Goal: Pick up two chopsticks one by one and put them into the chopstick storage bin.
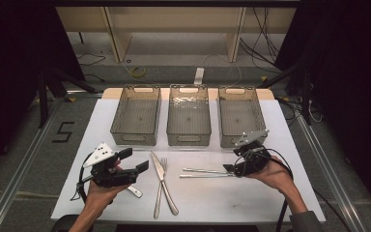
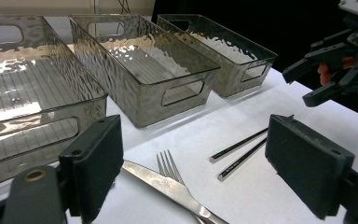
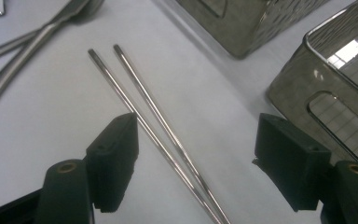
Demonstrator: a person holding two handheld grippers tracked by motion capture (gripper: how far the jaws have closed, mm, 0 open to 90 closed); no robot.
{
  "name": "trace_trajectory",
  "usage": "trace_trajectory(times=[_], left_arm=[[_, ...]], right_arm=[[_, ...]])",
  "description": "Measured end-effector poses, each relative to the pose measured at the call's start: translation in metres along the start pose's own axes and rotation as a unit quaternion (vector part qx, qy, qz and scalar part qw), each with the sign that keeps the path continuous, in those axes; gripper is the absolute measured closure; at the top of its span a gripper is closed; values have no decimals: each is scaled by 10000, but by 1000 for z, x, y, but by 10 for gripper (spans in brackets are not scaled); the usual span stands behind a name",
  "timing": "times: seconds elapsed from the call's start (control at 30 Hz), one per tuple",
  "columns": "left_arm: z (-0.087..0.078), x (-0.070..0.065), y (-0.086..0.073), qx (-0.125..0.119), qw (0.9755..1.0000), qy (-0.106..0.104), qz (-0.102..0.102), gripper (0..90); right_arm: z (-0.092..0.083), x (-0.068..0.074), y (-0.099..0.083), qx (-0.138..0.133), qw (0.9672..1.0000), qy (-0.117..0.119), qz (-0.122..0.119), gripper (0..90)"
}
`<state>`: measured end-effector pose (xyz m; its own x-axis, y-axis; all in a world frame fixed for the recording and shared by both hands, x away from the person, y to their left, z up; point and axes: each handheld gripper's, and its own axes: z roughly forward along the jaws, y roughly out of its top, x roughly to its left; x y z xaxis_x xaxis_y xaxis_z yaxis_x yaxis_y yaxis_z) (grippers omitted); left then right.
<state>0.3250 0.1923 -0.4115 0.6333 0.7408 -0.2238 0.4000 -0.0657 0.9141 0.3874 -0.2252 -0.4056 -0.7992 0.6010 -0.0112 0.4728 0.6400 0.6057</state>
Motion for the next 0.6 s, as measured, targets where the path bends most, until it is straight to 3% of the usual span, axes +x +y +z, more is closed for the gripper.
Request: trace_trajectory(times=[0.3,0.6], left_arm=[[0,2,0,-26,10000,26,-40,186],[0,0,0,-8,10000,0,4,186]], right_arm=[[24,-4,14,613,9978,168,-209,391],[46,-1,26,1209,9913,288,-431,460]])
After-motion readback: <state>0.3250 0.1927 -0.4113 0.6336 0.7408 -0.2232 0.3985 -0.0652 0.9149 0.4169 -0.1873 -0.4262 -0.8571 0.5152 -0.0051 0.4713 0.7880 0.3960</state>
